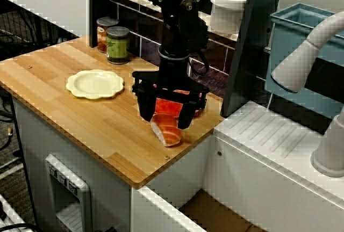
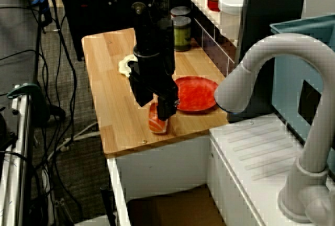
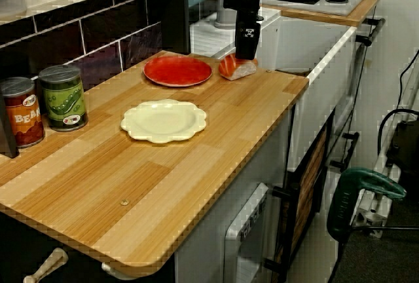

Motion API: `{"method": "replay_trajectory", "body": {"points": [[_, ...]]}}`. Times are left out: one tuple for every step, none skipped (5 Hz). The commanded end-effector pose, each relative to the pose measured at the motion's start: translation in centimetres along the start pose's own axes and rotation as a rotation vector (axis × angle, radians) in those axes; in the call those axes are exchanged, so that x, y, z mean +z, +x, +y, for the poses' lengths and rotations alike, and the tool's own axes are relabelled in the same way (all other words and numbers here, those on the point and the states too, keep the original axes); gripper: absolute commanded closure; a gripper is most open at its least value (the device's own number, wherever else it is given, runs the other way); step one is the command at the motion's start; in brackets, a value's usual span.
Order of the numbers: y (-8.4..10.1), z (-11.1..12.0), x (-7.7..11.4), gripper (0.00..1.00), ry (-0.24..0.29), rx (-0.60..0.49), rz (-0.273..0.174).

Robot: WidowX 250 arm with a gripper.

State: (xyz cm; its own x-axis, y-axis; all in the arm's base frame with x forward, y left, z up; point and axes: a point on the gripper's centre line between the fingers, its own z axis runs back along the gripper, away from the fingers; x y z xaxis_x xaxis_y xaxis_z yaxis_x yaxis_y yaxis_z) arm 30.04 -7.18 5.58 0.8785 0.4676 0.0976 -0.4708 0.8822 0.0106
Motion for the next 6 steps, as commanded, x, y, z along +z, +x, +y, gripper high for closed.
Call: {"method": "replay_trajectory", "body": {"points": [[0.0,0.0,0.0,0.0,0.0,0.0,0.0],[-0.1,0.4,0.4,0.0,0.006,0.035,0.008],[0.0,1.5,0.5,0.0,-0.007,0.118,-0.012],[0.8,2.5,0.1,0.0,-0.007,0.199,0.0],[1.2,3.2,0.1,0.0,-0.013,0.221,0.007],[1.3,3.8,-0.2,0.0,-0.011,0.235,0.01]]}}
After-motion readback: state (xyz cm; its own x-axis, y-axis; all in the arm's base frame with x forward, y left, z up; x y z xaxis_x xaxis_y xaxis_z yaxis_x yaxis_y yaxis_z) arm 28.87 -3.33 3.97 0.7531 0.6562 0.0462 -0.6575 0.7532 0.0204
